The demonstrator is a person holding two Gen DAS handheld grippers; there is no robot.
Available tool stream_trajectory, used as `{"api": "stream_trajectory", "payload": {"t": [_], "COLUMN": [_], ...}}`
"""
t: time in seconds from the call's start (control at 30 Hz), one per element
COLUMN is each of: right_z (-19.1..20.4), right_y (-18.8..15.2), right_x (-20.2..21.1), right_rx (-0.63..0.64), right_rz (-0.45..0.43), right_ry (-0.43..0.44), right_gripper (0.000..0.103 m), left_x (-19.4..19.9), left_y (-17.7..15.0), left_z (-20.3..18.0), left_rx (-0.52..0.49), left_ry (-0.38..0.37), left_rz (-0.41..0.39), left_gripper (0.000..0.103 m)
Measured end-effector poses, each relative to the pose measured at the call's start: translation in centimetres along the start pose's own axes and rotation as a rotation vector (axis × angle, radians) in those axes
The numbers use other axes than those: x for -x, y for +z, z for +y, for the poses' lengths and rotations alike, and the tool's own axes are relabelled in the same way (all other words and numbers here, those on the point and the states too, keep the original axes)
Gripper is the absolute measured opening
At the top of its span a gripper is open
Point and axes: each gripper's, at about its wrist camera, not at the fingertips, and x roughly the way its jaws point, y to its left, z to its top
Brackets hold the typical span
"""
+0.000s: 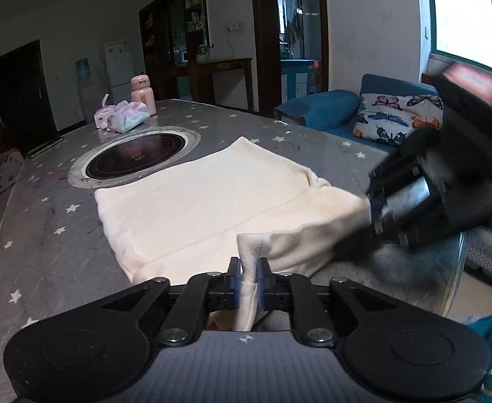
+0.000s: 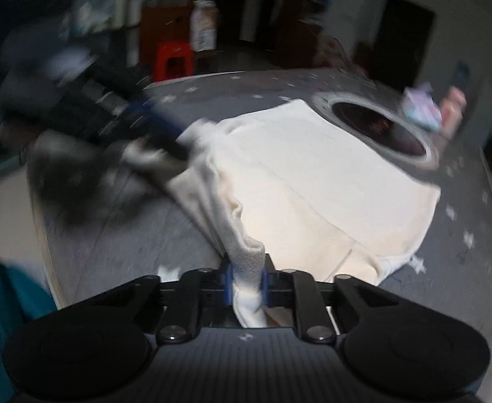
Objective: Fold clothes
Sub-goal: 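Grasp the hem with the left tool and lift it toward the collar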
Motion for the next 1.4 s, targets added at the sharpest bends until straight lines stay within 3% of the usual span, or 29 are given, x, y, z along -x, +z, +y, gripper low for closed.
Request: {"api": "stream_trajectory", "payload": {"t": [0.23, 0.4, 0.47, 0.5, 0.53, 0.6, 0.83, 1.0, 1.13, 1.4], "right_z": [-2.5, -3.2, -3.2, -3.2, -3.2, -3.0, -1.8, 0.3, 2.2, 1.0], "right_y": [1.8, 2.6, 2.9, 2.9, 2.8, 2.6, 1.7, 0.9, 0.6, 3.4], "right_x": [0.3, 0.0, -0.2, -0.2, -0.1, 0.0, 1.6, 5.9, 9.6, 10.1], "right_rx": [-0.114, -0.123, -0.127, -0.129, -0.131, -0.129, -0.102, -0.064, -0.053, -0.017], "right_rz": [-0.005, -0.014, -0.018, -0.021, -0.023, -0.03, -0.052, -0.068, -0.045, -0.066], "right_ry": [0.052, 0.051, 0.045, 0.041, 0.035, 0.028, 0.038, 0.084, 0.129, 0.076], "right_gripper": [0.011, 0.011, 0.011, 0.011, 0.011, 0.01, 0.009, 0.009, 0.009, 0.008], "left_x": [1.3, 0.9, 0.5, 0.3, 0.3, 0.5, 3.1, 7.9, 10.9, 8.7], "left_y": [-2.0, -2.6, -2.8, -2.9, -3.0, -3.0, -2.1, -1.9, -1.5, 1.4], "left_z": [-1.3, -1.4, -1.3, -1.2, -1.2, -1.1, -1.2, -2.2, -3.4, -1.4], "left_rx": [-0.081, -0.135, -0.152, -0.159, -0.164, -0.167, -0.141, -0.074, -0.053, -0.024], "left_ry": [0.063, 0.089, 0.099, 0.102, 0.104, 0.104, 0.089, -0.001, -0.028, 0.012], "left_rz": [0.011, 0.03, 0.048, 0.056, 0.061, 0.057, 0.012, 0.004, -0.016, -0.055], "left_gripper": [0.041, 0.042, 0.034, 0.022, 0.016, 0.013, 0.011, 0.011, 0.011, 0.01]}}
